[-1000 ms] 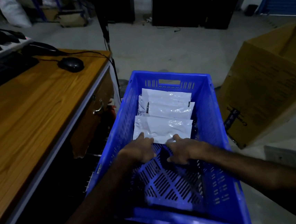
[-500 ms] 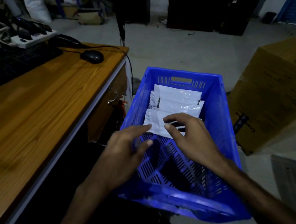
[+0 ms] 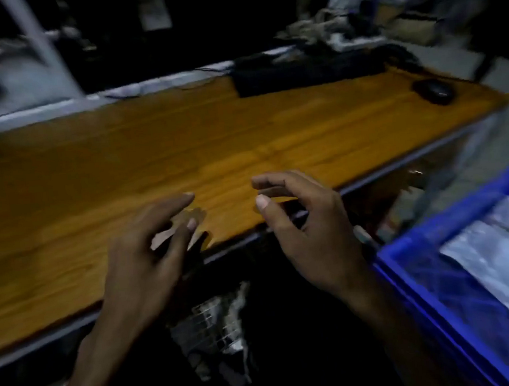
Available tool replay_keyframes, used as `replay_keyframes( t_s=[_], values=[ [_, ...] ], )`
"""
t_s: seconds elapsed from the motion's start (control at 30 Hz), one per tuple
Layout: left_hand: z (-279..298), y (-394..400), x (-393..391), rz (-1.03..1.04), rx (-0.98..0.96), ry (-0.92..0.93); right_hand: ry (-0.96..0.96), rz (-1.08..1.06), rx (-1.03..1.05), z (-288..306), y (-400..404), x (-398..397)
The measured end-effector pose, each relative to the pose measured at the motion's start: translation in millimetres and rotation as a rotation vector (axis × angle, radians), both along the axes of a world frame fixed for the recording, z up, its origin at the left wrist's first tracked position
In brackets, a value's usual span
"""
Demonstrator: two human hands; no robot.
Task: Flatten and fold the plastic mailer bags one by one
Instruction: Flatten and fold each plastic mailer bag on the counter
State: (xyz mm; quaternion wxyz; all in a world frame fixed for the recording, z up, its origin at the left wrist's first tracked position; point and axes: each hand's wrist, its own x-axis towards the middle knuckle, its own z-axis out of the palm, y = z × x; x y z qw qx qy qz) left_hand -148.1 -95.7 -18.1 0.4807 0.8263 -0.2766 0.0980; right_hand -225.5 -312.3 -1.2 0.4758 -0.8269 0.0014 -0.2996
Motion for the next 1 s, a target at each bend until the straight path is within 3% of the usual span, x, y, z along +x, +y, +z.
replay_keyframes(
  t_s=[0.2,0.37,0.5,0.8,1.0],
  values=[
    [-11,112,6,0.435,-0.105,-0.032,0.015,0.415,0.020,-5,96,90],
    [-15,161,26,0.598,-0.052,-0.104,0.015,0.602,-0.081,-9,158,149],
    [-9,181,59,0.672,0.059,-0.121,-0.044,0.638,-0.159,-13,194,197],
    [-10,225,147,0.868,0.511,-0.213,-0.076,0.569,-0.291,-32,229,277],
    [-6,229,182,0.797,0.738,-0.290,-0.028,0.545,-0.275,-31,246,306]
  ],
)
